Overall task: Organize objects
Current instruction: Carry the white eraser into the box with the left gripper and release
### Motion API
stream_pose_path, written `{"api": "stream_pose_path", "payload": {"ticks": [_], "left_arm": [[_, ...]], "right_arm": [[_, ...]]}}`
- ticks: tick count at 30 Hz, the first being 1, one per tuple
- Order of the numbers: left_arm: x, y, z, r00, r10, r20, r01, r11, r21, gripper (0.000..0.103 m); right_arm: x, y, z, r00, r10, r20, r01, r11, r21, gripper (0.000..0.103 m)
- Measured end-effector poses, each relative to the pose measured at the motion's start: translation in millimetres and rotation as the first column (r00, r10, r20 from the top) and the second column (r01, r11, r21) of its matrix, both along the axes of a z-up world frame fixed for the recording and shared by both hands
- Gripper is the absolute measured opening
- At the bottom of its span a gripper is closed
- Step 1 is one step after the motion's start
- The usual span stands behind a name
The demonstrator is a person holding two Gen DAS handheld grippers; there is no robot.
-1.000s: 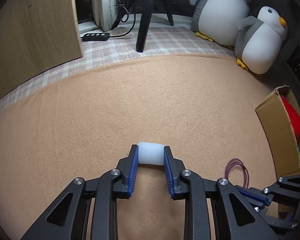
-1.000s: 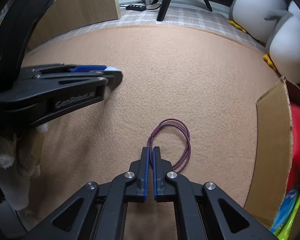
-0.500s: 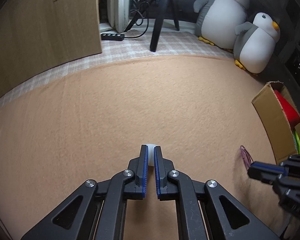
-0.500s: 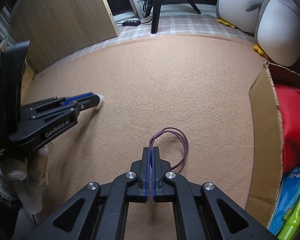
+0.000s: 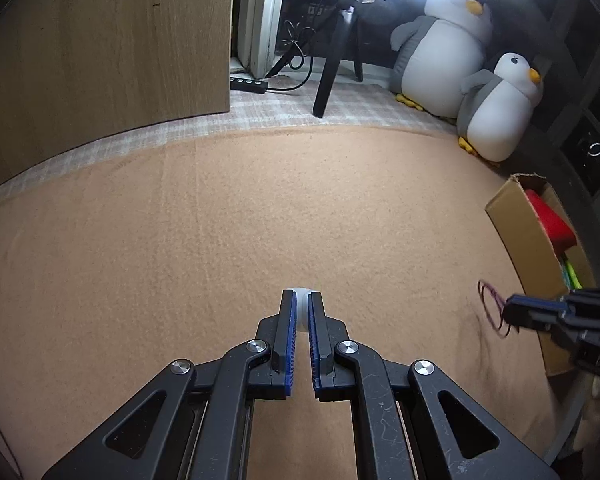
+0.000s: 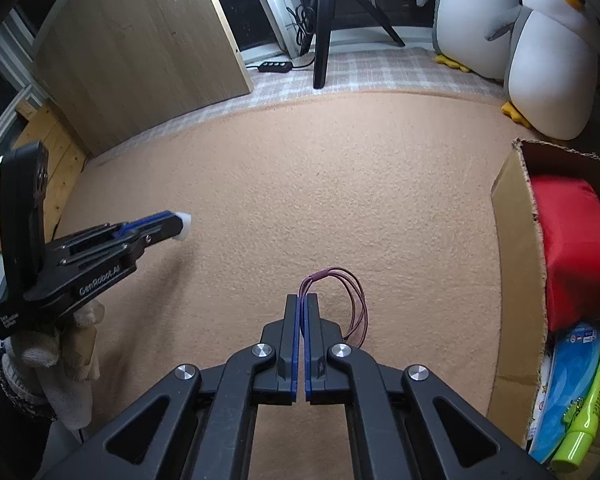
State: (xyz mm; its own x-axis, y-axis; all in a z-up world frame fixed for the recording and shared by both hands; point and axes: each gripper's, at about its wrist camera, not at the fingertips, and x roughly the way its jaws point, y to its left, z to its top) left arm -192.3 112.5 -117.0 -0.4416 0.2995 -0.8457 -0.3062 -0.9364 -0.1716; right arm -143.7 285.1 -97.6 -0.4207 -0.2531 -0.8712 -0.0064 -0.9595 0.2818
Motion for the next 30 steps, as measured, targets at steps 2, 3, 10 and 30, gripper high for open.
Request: {"api": "stream_pose_path", "payload": {"ticks": [2,3,10,30], "left_arm": [[4,-4,3,1.000,0.000,0.001,0.000,1.000,0.007,0.006],[6,-7,6,1.000,0.001,0.002,-0.001,1.000,0.015,0.006],[20,0,32,0.999,-0.035,-0.026,0.036,0.998,0.052,0.006],[62,207,86,0.930,-0.350,-0.113,0.362,0.926,0.106,0.006]], "right_arm": [[4,2,5,1.000,-0.001,-0.013,0.001,1.000,-0.009,0.002],[6,3,8,1.000,-0.004,-0.020,0.003,1.000,-0.018,0.002],[22,18,37,0.997,-0.025,-0.076,0.021,0.999,-0.047,0.002],[112,155,75,0.948,-0.285,-0.142,0.291,0.956,0.022,0.002]]}}
